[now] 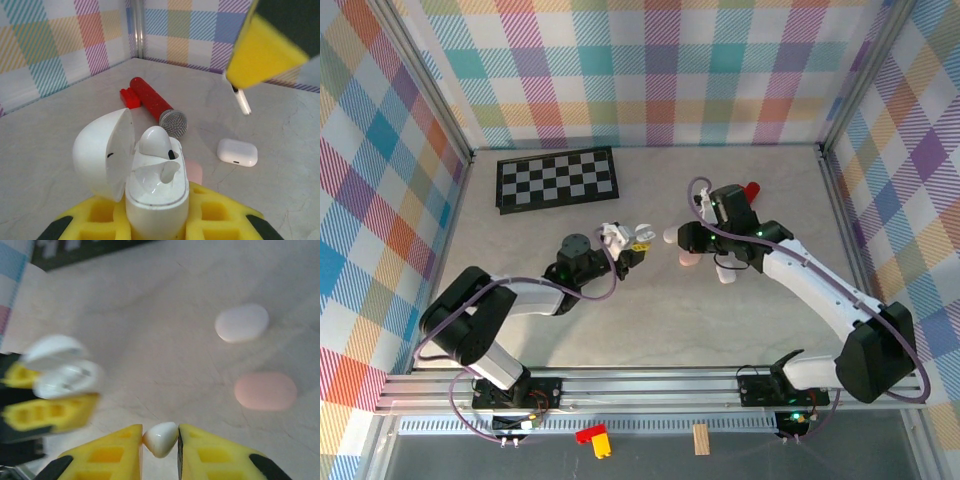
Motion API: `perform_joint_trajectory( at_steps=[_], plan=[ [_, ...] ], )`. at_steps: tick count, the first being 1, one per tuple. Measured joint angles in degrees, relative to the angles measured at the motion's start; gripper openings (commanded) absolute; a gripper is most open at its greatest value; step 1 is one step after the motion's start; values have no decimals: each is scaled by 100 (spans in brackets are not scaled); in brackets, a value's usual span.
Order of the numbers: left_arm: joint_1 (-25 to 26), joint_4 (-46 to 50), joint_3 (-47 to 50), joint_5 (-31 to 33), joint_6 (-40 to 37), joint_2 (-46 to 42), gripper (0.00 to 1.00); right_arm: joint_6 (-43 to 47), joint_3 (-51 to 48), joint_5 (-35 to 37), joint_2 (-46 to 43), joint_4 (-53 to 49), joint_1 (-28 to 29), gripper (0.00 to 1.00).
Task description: Insert wireless bluetooth earbuds into charging case
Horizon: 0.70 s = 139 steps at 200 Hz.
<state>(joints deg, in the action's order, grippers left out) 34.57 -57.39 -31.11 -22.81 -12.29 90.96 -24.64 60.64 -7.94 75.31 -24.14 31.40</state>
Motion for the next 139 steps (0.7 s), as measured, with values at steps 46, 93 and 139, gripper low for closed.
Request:
perform_joint_trajectory(
  at_steps=[46, 93, 139],
  plan=[
    [289, -94, -404, 142, -87, 516, 2, -48, 0, -367, -24, 623, 0, 23],
    [417, -125, -579, 151, -90, 647, 2, -66, 0, -621, 144, 907, 0, 23],
    [442, -120, -682, 146, -85, 693, 2, -63, 2, -695, 363, 918, 0, 23]
  ],
)
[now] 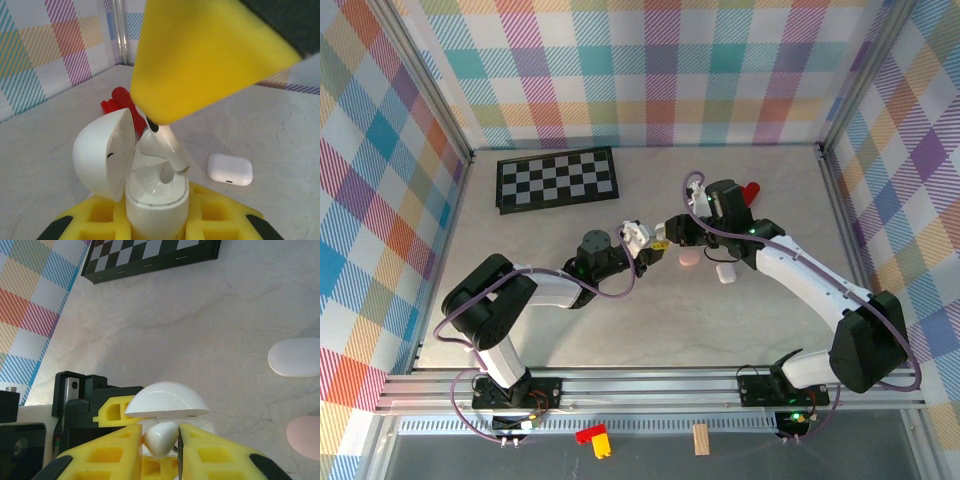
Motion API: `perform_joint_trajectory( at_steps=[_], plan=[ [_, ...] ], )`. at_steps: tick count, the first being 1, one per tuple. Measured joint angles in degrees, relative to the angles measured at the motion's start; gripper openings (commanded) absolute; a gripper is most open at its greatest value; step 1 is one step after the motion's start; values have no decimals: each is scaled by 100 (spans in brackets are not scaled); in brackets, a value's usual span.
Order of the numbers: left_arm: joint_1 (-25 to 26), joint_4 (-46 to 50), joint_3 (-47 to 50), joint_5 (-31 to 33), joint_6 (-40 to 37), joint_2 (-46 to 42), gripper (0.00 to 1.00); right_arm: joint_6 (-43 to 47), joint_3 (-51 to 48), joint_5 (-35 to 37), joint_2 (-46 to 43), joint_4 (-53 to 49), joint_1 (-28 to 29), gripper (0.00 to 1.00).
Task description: Insert wireless bluetooth earbuds into charging case
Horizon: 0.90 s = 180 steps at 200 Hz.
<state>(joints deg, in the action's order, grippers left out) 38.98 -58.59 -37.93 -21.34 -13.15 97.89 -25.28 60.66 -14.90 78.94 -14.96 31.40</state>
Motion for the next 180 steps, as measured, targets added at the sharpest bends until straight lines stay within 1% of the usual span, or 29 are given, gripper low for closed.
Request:
perform_joint_trajectory(
  at_steps=[81, 180],
  plan=[
    [0, 7, -17, 2, 94, 13, 2, 26, 9, 22, 70, 4, 0, 23],
    [0, -17, -17, -50, 177, 17, 2, 2, 9, -17, 74, 271, 0, 23]
  ],
)
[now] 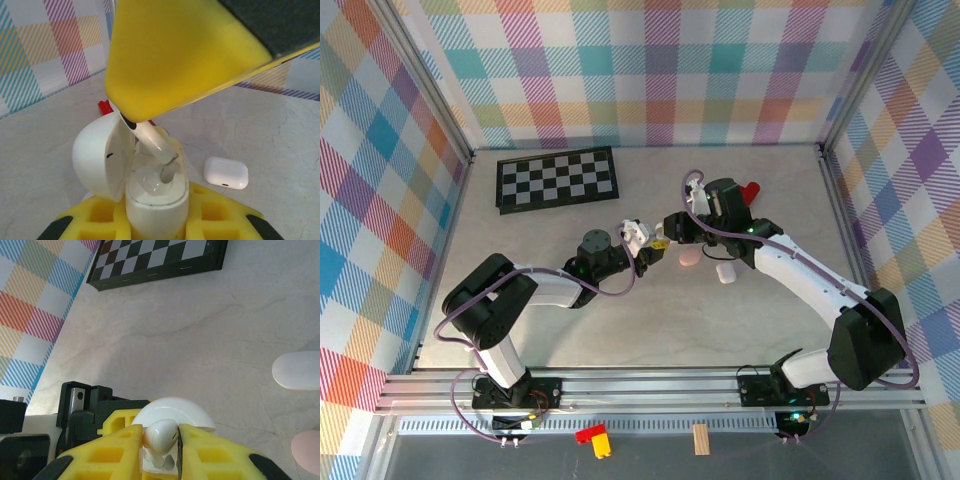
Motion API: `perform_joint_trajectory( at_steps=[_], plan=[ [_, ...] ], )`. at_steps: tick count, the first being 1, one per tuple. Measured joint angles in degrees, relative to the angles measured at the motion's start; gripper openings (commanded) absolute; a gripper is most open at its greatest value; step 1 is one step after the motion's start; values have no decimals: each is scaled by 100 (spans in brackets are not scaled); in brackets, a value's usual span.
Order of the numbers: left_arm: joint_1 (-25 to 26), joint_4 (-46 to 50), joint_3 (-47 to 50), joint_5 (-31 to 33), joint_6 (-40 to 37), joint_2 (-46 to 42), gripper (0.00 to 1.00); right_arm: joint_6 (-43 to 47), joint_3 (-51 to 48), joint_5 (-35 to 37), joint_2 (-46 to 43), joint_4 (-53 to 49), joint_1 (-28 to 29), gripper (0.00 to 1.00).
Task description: Insert wireless bluetooth earbuds into charging case
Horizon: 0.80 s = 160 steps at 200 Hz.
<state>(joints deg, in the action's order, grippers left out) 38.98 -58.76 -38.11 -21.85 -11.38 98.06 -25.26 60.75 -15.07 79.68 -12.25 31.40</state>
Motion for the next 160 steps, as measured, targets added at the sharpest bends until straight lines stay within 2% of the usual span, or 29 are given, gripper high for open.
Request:
perform_joint_trajectory(
  at_steps=[160],
  plan=[
    [0, 24, -118, -7, 612, 0, 2, 90, -26, 87, -2, 129, 0, 23]
  ],
)
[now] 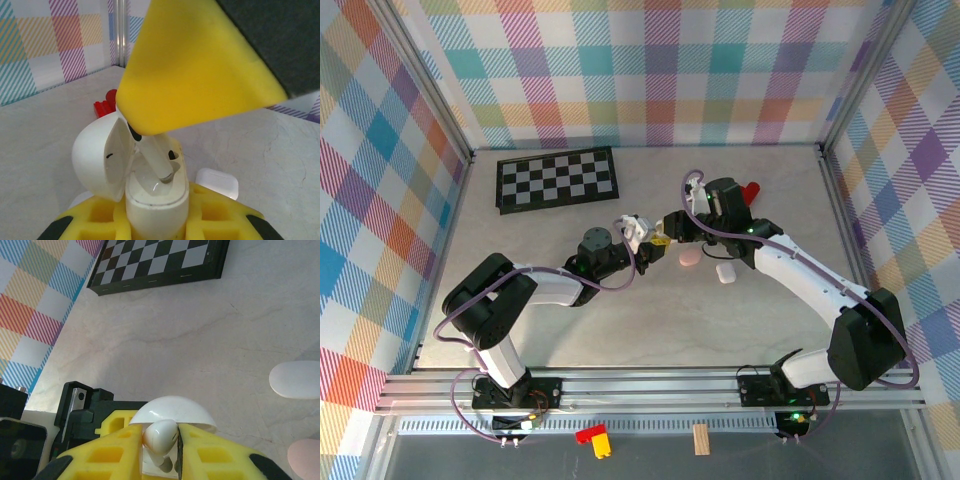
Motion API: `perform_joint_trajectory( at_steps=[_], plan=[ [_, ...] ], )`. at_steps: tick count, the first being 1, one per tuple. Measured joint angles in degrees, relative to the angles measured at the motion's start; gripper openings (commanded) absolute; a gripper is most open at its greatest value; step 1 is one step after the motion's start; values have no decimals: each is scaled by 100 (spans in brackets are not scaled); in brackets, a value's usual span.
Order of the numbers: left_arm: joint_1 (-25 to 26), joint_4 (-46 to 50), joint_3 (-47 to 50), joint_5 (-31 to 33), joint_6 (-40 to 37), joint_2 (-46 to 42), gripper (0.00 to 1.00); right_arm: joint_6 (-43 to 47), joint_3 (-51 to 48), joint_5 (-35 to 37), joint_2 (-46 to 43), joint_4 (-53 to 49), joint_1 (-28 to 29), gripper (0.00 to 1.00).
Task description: Insert wireless bluetooth earbuds into charging case
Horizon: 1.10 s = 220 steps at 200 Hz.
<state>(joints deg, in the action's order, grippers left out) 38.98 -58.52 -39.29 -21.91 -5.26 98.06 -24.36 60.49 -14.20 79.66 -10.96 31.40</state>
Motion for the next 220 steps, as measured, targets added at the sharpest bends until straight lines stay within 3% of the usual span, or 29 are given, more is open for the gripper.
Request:
perform_joint_trajectory(
  at_steps=[220],
  plan=[
    [0, 35, -74, 293, 295, -7, 2, 127, -168, 151, -140, 63, 11, 26]
  ],
)
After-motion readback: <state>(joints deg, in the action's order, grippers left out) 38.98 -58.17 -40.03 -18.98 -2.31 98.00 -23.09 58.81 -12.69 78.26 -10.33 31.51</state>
